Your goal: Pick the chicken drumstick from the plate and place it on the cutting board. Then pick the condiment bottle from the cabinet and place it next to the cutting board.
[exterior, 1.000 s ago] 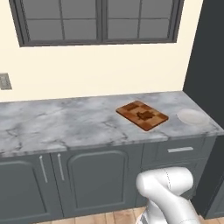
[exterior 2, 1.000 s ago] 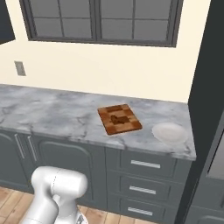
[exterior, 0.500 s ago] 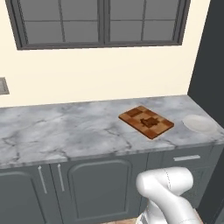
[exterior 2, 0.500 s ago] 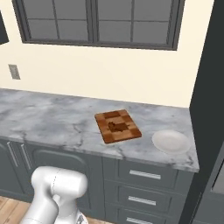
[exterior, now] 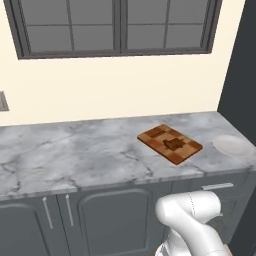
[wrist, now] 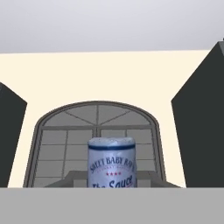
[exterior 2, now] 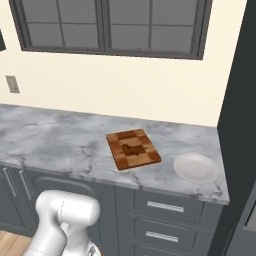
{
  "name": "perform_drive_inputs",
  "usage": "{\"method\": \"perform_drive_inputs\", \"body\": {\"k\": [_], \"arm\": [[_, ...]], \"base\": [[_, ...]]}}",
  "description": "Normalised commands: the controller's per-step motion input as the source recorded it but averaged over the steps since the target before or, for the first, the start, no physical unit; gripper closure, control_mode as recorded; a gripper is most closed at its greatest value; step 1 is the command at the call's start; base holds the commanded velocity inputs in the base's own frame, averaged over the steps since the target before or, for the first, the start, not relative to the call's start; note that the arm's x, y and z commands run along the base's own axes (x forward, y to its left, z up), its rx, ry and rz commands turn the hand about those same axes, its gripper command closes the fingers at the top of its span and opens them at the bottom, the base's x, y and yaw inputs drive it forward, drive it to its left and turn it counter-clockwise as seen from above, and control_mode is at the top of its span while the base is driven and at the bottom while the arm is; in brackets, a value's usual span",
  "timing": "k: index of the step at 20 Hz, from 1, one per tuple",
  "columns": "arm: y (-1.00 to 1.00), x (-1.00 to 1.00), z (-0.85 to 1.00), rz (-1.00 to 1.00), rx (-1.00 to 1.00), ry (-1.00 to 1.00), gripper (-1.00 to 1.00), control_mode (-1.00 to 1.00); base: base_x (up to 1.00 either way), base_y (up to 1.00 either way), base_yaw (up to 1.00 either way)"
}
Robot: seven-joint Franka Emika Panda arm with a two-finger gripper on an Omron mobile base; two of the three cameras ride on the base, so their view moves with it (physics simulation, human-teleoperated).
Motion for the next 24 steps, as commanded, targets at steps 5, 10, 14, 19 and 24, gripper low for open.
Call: {"method": "perform_drive_inputs", "body": {"k": [5, 10, 14, 19, 24], "arm": [[0.00, 0.00, 0.00, 0.00, 0.00, 0.00, 1.00, 1.00], [0.00, 0.00, 0.00, 0.00, 0.00, 0.00, 1.00, 1.00], [0.00, 0.00, 0.00, 0.00, 0.00, 0.00, 1.00, 1.00], [0.00, 0.00, 0.00, 0.00, 0.00, 0.00, 1.00, 1.00], [0.00, 0.00, 0.00, 0.00, 0.00, 0.00, 1.00, -1.00]], "base": [[0.43, 0.14, 0.00], [0.38, 0.10, 0.00], [0.31, 0.11, 0.00], [0.27, 0.08, 0.00], [0.09, 0.02, 0.00]]}}
